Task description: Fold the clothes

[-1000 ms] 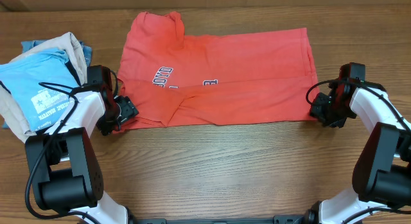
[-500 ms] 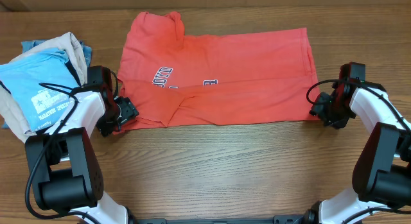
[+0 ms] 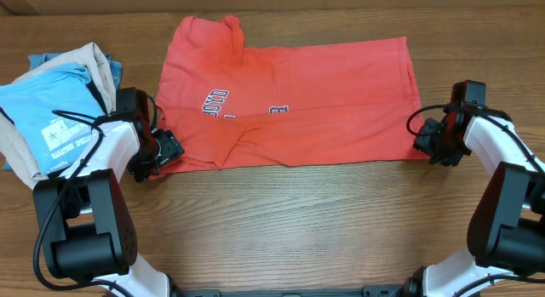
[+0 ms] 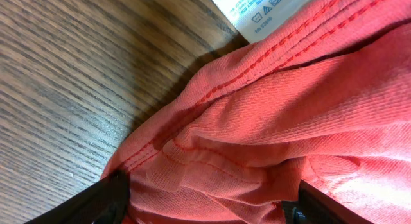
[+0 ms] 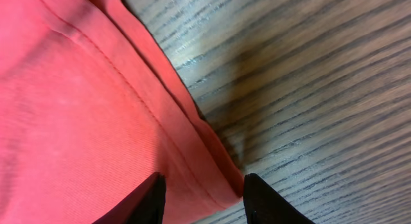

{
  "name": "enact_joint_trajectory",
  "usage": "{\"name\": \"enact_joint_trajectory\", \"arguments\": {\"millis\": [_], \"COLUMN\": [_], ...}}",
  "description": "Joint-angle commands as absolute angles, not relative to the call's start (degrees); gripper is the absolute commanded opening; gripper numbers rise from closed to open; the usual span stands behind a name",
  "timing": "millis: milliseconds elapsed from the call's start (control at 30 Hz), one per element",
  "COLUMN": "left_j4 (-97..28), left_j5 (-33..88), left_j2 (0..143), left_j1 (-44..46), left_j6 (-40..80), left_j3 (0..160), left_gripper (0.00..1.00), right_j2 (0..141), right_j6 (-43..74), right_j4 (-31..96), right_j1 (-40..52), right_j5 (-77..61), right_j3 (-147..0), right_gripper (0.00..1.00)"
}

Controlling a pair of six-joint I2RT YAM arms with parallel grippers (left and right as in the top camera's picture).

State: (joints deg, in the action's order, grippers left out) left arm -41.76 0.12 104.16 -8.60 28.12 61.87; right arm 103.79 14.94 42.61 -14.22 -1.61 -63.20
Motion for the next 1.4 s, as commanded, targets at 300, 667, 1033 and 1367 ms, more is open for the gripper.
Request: {"name": "enact_joint_trajectory", "arguments": {"millis": [300,667,1033,1367], "left_j4": [-45.36,-58.02,-66.96,-63.11], "left_j5": [-2.15,-12.21,-12.86,-5.28], "left_j2": [102.87,102.87,102.87,96.05], "left_j1": [-8.45,-9.41,-9.82,-9.72], "left_j6": [26.96,29.89,30.70,25.65], "left_j3": [61.10,61.10,61.10,61.12], "left_gripper": [0.66,0.46,0.44,0.43], "right_j2": [107.70,107.70,107.70,105.56], "right_j6": [15.57,33.69,35.86,35.86], "right_j4": [47.94,63.64,69.34,67.99], "right_j1": [-14.52,-16.32,-16.49,-16.51], "right_j5": [0.40,15.84,15.88,15.11], "right_j3": [-62.94,-62.94,-62.94,-62.96], "right_gripper": [0.04,0.04,0.04,0.04]}}
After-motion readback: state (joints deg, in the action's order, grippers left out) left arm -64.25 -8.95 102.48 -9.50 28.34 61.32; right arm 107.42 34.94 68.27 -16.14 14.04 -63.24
